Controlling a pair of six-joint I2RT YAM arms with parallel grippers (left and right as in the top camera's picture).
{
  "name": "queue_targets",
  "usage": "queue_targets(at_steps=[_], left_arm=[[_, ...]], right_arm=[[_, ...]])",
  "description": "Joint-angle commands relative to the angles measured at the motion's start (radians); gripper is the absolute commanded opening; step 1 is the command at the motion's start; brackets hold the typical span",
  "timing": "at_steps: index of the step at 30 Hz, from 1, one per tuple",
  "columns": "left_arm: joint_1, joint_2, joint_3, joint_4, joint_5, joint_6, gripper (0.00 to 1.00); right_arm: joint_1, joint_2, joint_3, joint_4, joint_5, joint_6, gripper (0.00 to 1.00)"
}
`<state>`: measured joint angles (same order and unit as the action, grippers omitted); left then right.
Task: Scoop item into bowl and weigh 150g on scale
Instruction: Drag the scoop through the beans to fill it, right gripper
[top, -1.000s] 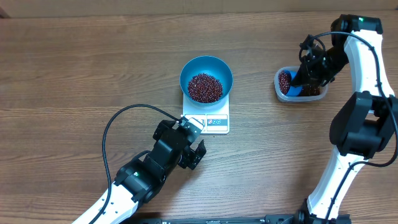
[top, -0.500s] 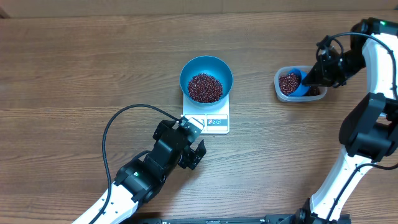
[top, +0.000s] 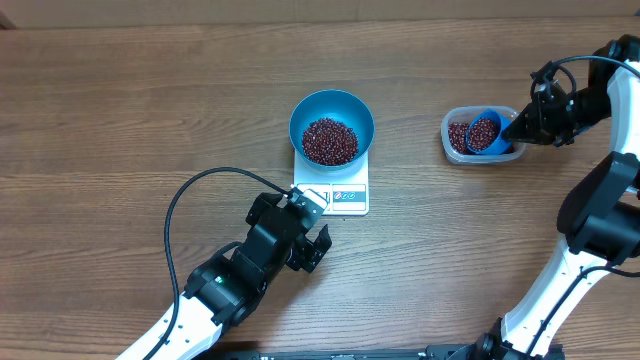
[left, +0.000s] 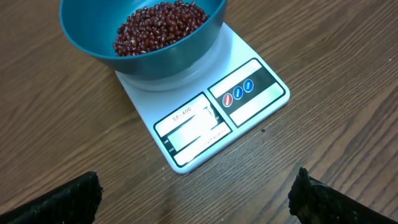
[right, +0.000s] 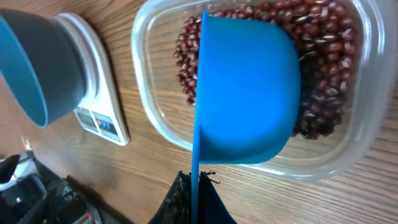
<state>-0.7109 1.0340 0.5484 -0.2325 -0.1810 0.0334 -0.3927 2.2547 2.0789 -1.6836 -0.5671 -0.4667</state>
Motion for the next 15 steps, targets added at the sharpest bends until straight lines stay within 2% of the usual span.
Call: queue_targets(at_steps=[1,15], left_arm=[[0.005,-0.008,-0.005,0.001,-0.01,0.011,1.0],[0.005,-0.008,-0.005,0.001,-0.01,0.012,1.0]], right_arm=[[-0.007,0.001,0.002,-0.011,-0.053,-0.049,0.04],[-0.008,0.001,0.002,-0.011,-0.139,-0.063,0.04]])
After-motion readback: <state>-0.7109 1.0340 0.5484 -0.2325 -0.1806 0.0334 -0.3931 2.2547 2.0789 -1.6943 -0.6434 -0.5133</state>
